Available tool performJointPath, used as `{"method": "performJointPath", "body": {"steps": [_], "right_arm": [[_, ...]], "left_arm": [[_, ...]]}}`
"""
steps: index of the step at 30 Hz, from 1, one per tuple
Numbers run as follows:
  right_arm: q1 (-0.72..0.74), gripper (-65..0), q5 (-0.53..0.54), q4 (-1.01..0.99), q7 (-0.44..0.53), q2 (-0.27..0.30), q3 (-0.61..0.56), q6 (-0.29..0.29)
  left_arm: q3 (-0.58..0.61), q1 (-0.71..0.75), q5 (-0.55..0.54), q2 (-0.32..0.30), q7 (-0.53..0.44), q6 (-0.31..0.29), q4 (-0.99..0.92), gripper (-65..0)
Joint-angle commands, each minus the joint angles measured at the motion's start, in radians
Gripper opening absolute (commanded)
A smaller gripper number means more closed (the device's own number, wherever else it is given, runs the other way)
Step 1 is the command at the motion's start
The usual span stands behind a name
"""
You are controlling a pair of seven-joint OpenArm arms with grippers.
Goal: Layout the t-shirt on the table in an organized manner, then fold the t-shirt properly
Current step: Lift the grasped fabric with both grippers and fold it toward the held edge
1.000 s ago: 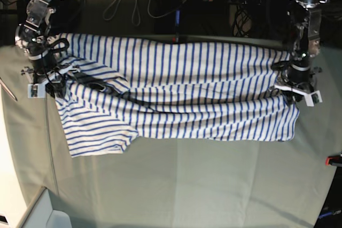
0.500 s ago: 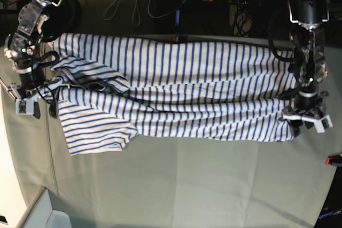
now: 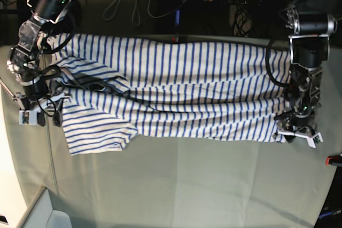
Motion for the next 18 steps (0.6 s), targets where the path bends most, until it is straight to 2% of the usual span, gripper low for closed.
{"method": "performJointPath", "body": {"steps": [1, 6, 9, 12, 15, 18], "right_arm": [[0.029, -31.3, 0.016, 0.007, 0.028, 0.012, 0.000, 0.014], [0.058, -31.3, 0.015, 0.004, 0.028, 0.014, 0.002, 0.014], [0.080, -31.3, 0.013, 0.001, 0.026, 0.026, -0.026, 0.014], [0.135, -31.3, -0.054, -0.069, -0.023, 0.037, -0.050, 0.014], [0.241, -31.3, -0.108, -0.208, -0.045, 0.047, -0.041, 0.014], [0.319, -31.3, -0.117, -0.349, -0.046, 0.106, -0.047, 0.014]], "left_arm": [[-0.002, -0.039, 0.001, -0.012, -0.024, 0.001, -0.010, -34.7], [0.010, -0.062, 0.001, -0.003, -0.024, 0.001, -0.064, -35.0], [0.093, -0.062, 0.001, -0.001, -0.024, 0.001, -0.066, -35.3], [0.156, -0.062, 0.001, -0.003, -0.024, 0.001, -0.066, -35.6], [0.170, -0.062, 0.001, -0.003, -0.024, 0.001, -0.066, -42.4], [0.170, -0.062, 0.001, -0.004, -0.024, 0.001, -0.066, -55.1]]}}
